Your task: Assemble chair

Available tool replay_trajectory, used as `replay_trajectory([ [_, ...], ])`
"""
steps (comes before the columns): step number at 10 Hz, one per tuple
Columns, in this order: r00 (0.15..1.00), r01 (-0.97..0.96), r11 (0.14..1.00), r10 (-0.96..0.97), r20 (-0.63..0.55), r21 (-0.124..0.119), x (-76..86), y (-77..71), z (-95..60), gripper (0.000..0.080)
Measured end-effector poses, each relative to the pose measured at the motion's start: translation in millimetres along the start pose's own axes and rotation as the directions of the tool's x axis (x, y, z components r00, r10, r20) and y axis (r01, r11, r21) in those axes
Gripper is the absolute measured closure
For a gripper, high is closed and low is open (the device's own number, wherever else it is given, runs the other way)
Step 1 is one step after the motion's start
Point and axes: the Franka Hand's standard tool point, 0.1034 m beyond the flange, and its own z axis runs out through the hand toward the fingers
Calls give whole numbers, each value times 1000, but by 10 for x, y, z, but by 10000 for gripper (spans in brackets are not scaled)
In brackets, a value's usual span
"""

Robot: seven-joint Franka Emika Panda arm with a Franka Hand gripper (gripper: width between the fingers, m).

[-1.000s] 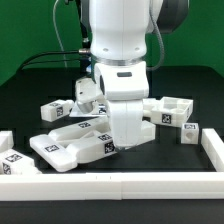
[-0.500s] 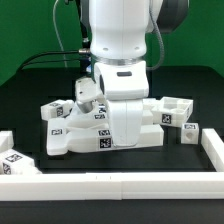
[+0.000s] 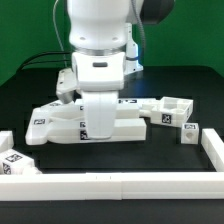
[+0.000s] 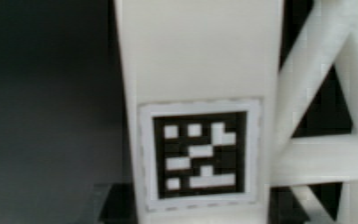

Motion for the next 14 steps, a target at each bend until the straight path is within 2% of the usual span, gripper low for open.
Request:
replay_trajectory([
  [4,1000,4,1000,-4,-2,6,9,-14,35,514],
  [6,1000,1,1000,-1,-8,24,-208,-141,118,514],
  [7,1000,-8,999,8,-19,40,-267,-239,182,514],
  [8,999,-22,999,24,-40,43,-271,-282,200,514],
  [14,997,-44,998,47,-55,48,-263,-287,200,512],
])
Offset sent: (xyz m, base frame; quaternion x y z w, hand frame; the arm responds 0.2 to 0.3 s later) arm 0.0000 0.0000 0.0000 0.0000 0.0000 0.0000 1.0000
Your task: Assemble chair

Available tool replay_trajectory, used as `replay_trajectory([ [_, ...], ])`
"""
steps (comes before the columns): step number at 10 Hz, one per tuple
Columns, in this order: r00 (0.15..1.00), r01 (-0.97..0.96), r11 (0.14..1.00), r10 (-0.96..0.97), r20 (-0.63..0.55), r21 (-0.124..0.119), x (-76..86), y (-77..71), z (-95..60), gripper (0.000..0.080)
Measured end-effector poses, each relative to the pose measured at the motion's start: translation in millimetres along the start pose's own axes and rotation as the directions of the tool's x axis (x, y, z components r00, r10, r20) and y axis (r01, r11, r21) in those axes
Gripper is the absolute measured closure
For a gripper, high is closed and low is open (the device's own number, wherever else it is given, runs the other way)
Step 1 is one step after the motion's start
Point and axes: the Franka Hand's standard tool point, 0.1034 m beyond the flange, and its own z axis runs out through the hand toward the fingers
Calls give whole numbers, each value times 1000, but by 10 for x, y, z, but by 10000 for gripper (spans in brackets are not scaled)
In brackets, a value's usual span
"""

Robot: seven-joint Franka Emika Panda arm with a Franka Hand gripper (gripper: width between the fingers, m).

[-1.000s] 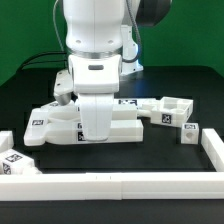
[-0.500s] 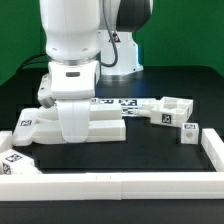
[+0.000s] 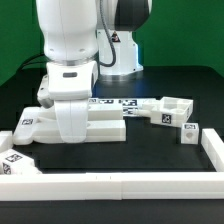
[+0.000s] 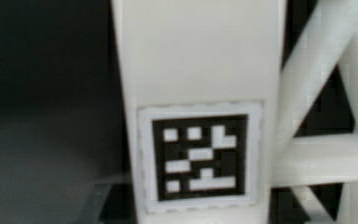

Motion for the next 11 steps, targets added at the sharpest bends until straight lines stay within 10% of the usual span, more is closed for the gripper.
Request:
replay_trajectory([
  [7,998,-59,998,59,-32,0,-121,-58,14,512],
  [9,997,-73,997,73,-28,-2,-101,-39,0,248],
  [11,996,-94,995,94,-10,-30,29,71,-207,165],
])
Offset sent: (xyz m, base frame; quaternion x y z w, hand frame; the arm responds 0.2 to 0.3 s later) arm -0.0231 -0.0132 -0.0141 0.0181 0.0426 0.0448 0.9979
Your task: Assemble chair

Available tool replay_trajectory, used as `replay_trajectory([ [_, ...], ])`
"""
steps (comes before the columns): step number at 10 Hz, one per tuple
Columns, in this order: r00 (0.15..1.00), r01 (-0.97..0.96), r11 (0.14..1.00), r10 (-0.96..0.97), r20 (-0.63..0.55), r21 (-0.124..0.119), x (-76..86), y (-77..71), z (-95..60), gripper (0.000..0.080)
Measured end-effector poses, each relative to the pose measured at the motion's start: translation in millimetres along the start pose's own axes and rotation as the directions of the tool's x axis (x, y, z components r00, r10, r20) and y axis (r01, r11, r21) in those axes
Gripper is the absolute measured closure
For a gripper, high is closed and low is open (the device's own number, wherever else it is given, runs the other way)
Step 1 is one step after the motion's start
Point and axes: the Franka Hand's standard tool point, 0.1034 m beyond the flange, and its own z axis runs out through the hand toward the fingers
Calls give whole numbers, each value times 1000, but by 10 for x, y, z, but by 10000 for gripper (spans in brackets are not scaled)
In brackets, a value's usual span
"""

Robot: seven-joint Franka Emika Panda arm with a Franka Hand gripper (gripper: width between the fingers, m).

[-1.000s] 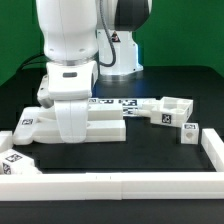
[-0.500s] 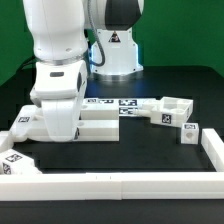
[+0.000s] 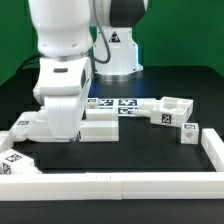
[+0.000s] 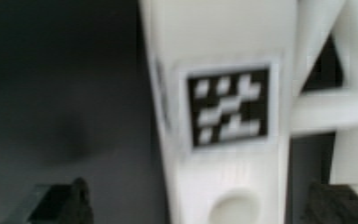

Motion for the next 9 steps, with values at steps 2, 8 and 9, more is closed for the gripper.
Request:
replay_trajectory([
  [2,992,-125,992,125,15,-28,287,54,-219,154],
  [8,930,-367,929,368,12,-49,798,180,-391,150],
  [9,929,-369,928,370,12,-49,798,179,-390,150],
])
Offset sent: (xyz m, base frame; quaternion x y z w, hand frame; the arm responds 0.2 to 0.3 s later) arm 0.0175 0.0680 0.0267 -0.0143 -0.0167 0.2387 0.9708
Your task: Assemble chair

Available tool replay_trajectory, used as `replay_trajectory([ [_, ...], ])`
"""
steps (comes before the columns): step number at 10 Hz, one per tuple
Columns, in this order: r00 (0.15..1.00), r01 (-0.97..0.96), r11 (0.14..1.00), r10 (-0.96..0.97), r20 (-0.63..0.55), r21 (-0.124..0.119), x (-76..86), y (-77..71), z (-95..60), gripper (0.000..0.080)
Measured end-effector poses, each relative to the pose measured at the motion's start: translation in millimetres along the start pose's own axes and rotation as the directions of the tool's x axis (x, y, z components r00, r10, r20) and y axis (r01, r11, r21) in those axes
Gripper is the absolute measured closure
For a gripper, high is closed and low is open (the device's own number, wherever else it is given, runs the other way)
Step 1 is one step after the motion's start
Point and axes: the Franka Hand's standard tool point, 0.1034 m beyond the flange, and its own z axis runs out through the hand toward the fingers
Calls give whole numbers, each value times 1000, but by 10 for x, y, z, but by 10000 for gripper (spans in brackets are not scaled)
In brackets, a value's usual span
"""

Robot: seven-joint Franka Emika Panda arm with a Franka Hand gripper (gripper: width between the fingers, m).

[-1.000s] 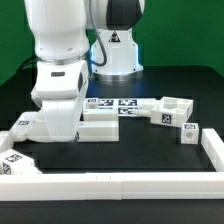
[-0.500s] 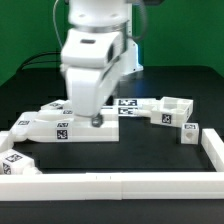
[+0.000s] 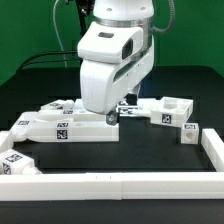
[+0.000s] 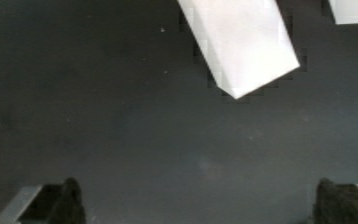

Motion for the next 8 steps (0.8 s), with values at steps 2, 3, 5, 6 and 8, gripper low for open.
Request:
replay_trajectory([
  [2,980,-197,980,197,-24,-24,176,-130,-8,150],
  [3,942,-333,943,333,-31,-3,303,-241,-4,150],
  [5,814,-577,816,578,-58,27,647,-361,-36,150],
  [6,853,-519,855,519,-57,22,605,-344,-26,150],
  [8,841,-538,842,539,-55,23,607,-351,-17,150],
])
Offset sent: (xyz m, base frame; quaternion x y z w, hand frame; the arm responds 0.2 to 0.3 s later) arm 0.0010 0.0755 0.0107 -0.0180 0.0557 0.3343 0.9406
